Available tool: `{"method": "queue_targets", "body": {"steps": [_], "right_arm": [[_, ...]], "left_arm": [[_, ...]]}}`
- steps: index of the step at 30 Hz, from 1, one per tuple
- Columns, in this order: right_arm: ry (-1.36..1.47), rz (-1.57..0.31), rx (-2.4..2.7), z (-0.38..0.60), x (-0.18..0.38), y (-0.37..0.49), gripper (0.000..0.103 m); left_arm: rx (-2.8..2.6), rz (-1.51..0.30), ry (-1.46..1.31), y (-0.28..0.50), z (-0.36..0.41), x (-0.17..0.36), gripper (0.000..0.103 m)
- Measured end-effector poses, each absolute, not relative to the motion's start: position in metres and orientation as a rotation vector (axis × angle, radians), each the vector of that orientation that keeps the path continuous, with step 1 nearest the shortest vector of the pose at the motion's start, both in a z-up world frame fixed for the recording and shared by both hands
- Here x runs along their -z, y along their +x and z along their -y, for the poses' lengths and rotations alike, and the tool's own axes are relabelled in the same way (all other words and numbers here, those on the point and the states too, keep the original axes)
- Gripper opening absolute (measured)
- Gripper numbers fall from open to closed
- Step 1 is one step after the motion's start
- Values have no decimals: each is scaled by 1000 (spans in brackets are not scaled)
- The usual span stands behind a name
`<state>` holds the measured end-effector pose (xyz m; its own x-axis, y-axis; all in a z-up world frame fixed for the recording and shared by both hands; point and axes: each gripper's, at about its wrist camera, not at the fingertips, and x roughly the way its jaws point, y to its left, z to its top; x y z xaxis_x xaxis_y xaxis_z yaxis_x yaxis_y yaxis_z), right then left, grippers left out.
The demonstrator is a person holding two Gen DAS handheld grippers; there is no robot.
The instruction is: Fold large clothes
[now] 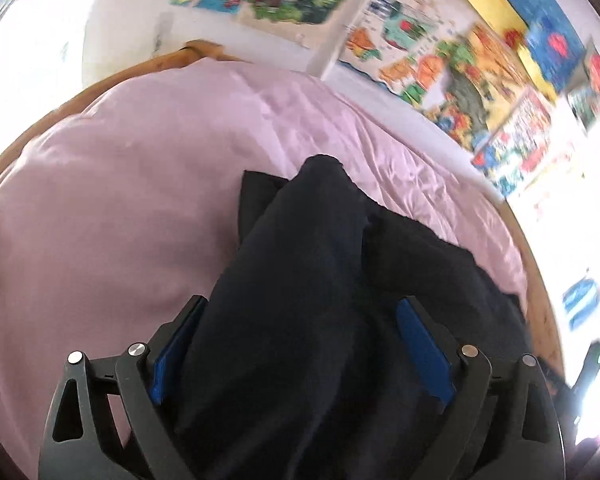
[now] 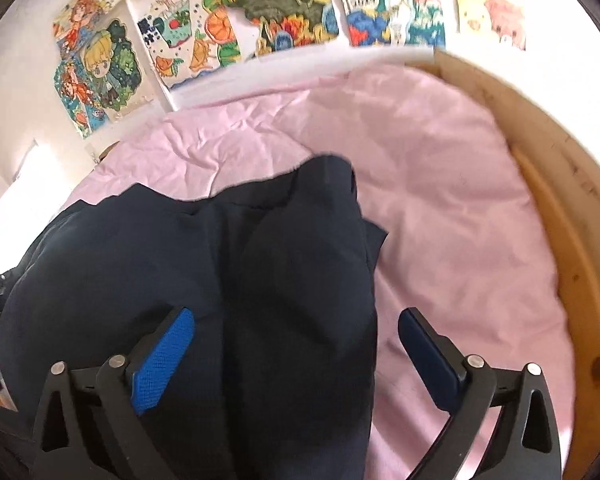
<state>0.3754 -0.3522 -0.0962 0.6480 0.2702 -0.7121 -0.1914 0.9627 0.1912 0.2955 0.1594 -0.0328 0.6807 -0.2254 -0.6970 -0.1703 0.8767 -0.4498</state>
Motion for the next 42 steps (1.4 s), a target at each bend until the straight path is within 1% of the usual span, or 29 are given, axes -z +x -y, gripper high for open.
{"method": "queue_targets", "body": {"steps": [3, 4, 5, 9, 13, 18, 24, 34, 39, 42], "right_arm": [[84, -792, -248, 348, 85, 363, 103], [77, -779, -240, 347, 81, 360, 103], [66, -760, -230, 345, 77, 354, 103], [63, -701, -209, 342, 61, 336, 103], [76, -624, -198, 337, 43, 312, 103], [94, -541, -197, 329, 28, 281, 103], [119, -488, -212, 322, 22, 247, 103], [102, -409, -234, 305, 21, 196, 103], [79, -390, -241, 295, 24, 180, 103], [55, -370, -249, 287, 25, 166, 103]], "left_arm": [[-19, -778, -523, 278, -158, 18, 94], [-32, -746, -518, 268, -155, 12, 98], [-40, -724, -514, 263, -153, 7, 100], [-52, -625, -478, 234, -137, -12, 100], [-20, -563, -429, 209, -118, -21, 101], [-14, -516, -371, 184, -88, -22, 101], [48, -497, -286, 169, -53, -28, 101], [61, -347, -107, 133, -15, -30, 101], [71, -346, -14, 119, 1, -19, 101], [80, -369, -18, 107, 4, -8, 101]]}}
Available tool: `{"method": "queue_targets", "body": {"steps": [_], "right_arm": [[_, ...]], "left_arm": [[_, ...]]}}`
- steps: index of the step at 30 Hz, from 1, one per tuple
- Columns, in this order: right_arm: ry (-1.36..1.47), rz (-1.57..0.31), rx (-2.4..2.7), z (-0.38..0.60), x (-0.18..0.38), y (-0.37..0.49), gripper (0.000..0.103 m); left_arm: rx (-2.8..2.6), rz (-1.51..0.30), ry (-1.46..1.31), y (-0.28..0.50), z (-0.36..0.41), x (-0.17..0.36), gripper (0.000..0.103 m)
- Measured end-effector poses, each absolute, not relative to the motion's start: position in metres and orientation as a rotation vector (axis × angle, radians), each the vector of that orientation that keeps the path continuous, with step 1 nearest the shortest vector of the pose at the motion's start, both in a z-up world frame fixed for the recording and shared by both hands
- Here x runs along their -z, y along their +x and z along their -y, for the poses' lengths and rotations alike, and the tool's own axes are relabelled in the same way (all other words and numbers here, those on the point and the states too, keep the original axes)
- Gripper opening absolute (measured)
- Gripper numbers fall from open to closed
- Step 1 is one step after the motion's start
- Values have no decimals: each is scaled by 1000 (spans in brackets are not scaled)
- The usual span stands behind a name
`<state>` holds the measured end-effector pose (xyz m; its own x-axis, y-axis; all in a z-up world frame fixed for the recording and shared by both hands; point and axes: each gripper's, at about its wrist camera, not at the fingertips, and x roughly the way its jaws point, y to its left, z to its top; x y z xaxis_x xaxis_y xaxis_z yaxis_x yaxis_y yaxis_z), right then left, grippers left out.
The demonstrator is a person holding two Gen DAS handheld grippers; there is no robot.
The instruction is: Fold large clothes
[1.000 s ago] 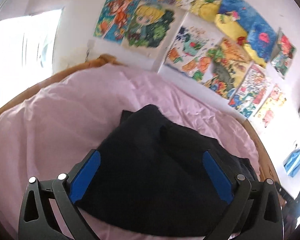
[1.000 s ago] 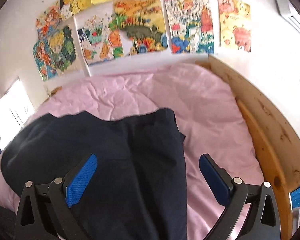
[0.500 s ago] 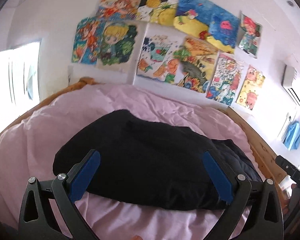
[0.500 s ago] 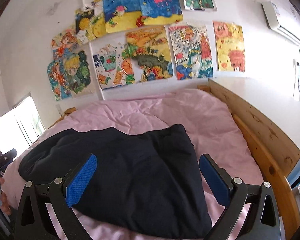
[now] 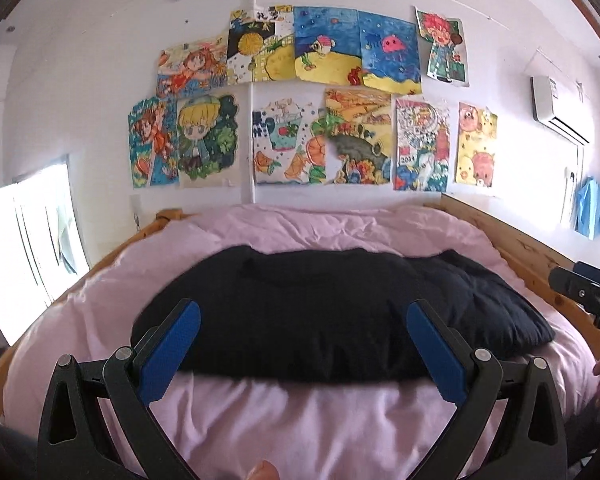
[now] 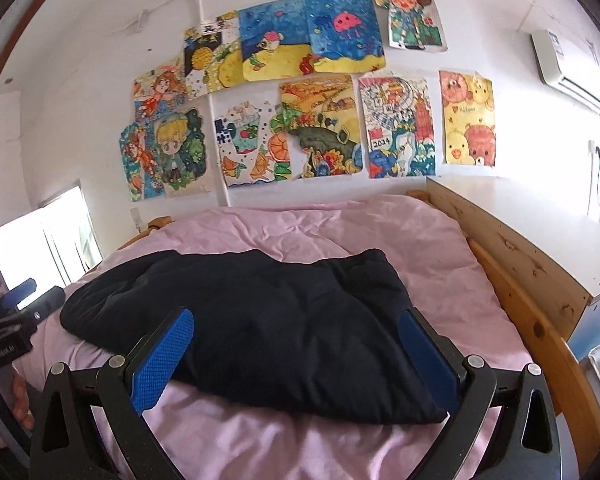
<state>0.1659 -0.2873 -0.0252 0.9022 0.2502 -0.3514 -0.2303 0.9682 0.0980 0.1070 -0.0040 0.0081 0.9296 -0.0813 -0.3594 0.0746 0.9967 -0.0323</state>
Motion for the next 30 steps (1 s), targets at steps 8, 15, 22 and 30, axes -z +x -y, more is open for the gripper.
{"method": "queue_targets", "body": {"steps": [8, 15, 22, 30], "right_arm": [[19, -338, -275, 268, 32, 127, 103], [57, -354, -292, 262, 37, 100, 103], [33, -408, -323, 248, 51, 91, 103], [43, -409, -279, 254, 56, 88, 103]], "left_arm": [[108, -475, -82, 85, -2, -4, 101], [63, -516, -62, 61, -7, 6, 101], [44, -513, -60, 45, -5, 8, 101], [43, -521, 4, 40, 7, 15, 101]]}}
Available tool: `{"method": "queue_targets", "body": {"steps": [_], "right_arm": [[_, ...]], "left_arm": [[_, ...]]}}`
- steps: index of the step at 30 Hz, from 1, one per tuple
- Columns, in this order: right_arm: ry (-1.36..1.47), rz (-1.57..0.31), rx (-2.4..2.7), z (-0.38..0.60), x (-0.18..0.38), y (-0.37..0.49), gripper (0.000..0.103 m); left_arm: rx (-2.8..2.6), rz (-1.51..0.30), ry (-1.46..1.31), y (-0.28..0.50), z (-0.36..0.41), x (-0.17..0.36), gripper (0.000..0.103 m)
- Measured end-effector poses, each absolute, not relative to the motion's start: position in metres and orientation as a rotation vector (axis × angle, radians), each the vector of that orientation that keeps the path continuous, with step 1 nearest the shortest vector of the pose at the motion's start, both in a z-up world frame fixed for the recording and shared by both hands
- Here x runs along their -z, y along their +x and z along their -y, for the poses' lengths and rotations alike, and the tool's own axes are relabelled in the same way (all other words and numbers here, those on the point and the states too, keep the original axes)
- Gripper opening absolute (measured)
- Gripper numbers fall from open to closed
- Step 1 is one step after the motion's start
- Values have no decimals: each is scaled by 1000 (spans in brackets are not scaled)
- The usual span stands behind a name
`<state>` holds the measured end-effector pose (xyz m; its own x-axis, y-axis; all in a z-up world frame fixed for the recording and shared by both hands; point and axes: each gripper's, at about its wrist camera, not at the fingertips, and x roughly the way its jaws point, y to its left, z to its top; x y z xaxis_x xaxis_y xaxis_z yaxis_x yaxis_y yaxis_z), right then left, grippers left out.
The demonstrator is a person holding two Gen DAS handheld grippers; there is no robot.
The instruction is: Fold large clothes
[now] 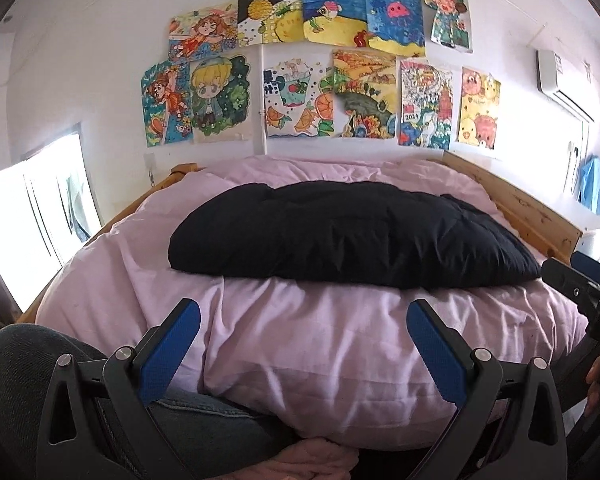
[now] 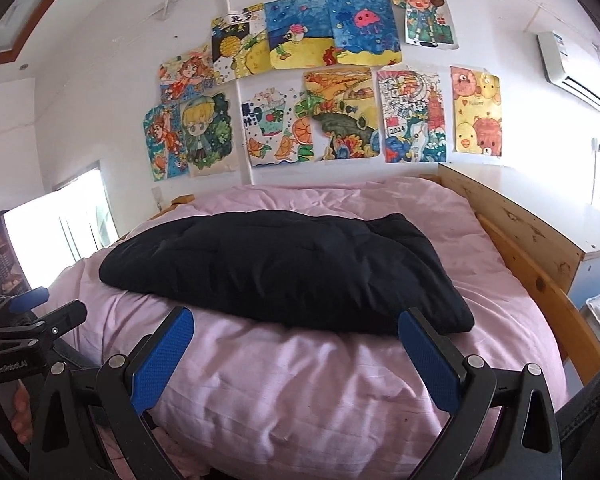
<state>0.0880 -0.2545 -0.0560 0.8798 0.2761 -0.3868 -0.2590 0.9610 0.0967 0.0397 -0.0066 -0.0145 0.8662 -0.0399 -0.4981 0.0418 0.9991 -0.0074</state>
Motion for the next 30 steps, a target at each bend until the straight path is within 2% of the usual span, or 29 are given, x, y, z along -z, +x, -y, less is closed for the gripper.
{"method": "queue_targets", "body": {"steps": [30], "right_arm": [[33, -454, -284, 252, 65, 92, 103]], "left_arm": [[45, -557, 16, 46, 4, 26, 101]]}}
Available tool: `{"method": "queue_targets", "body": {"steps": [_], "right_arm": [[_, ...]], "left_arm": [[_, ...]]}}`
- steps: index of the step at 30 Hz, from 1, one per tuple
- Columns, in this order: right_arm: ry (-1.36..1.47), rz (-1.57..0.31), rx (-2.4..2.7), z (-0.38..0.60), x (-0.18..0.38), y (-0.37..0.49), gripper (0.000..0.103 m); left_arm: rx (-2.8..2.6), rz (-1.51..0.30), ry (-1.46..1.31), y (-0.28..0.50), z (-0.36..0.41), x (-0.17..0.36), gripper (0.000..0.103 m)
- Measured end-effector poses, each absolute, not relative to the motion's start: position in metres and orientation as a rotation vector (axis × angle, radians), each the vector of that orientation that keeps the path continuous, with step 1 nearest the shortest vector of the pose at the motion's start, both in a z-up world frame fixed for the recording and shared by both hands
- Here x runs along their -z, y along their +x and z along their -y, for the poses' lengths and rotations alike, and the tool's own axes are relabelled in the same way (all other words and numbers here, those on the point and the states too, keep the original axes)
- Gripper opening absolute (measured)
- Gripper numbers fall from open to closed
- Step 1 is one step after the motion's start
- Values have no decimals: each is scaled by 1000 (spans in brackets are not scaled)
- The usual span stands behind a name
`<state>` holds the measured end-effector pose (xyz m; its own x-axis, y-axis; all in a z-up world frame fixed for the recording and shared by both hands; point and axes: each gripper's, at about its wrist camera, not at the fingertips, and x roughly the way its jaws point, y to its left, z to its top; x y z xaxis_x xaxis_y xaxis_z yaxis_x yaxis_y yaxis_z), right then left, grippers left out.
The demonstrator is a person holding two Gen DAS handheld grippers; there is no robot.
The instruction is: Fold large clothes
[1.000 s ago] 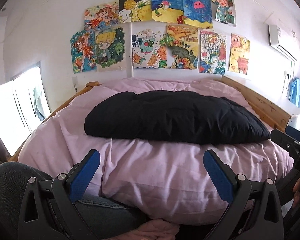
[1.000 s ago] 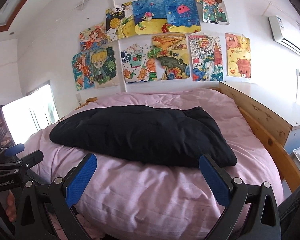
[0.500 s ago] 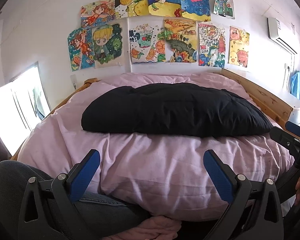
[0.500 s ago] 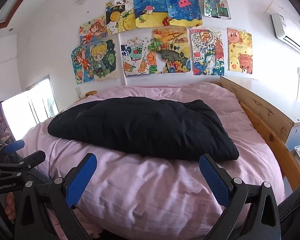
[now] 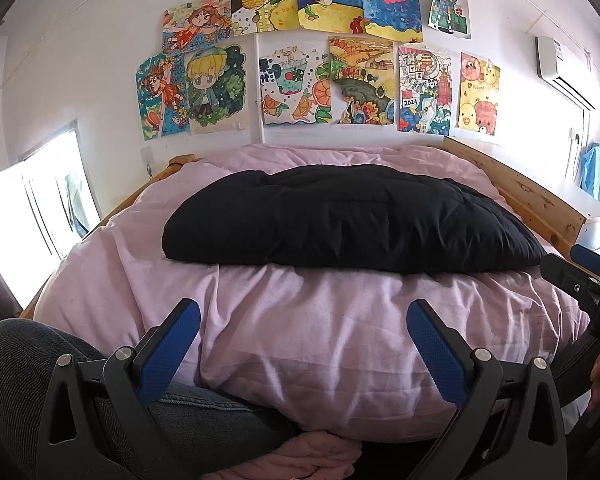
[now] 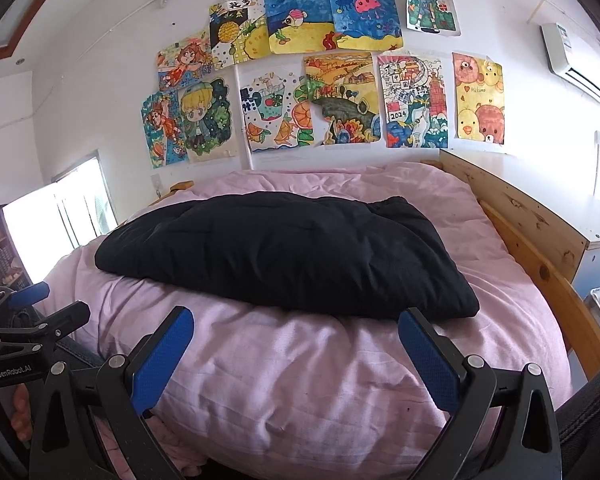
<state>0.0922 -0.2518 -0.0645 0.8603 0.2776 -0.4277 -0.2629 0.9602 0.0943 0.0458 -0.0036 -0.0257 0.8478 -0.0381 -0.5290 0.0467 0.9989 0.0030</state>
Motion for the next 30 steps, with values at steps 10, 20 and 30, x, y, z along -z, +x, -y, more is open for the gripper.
{"method": "queue_targets", "body": {"steps": [10, 20, 30], "right_arm": [[37, -456, -281, 253, 66, 93, 103], [38, -456, -282, 254, 66, 93, 103], [39, -457, -281, 254, 66, 93, 103]], "left_arm": [[44, -558, 15, 46, 3, 26, 101], [44, -557, 16, 46, 3, 26, 101], [44, -556, 17, 46, 2, 26, 101]]}}
